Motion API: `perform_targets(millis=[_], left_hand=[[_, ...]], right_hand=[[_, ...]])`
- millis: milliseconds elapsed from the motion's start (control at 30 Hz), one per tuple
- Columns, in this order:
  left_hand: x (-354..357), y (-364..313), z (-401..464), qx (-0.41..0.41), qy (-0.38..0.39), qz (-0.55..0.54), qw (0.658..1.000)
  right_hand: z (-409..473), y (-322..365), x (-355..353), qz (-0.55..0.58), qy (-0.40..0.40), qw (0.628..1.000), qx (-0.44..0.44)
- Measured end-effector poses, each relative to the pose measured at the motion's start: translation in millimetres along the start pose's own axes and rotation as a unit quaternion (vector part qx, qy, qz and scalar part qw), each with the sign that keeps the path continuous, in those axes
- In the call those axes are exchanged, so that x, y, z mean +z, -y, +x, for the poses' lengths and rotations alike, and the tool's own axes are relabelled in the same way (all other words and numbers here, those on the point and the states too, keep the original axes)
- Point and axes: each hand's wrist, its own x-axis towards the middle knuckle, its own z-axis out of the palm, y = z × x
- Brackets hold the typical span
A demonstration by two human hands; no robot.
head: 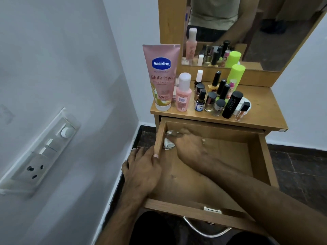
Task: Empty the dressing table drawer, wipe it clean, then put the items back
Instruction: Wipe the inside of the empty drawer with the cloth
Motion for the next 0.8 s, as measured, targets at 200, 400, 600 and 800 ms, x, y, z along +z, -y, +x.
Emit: perform_targets(millis=[200,400,600,800], left_hand=[[-1,-4,-4,-0.003,-0.016,0.023,1.0],[-5,-6,-2,-0.019,0.003,-0.027,0.999],[-5,-6,-2,-0.016,0.001,-0.043,0.999],[-7,-10,-5,-0.02,-0.018,-0.038,0.999]], right_hand=[[12,-4,3,0.058,-0.001,0.998,-0.033],[-27,2,-6,0.11,0.049,0.978,-0.169],[-43,7,-14,0.105,0.11,0.946,-0.286],[-58,17,-13,0.176,0.194,0.914,-0.31]])
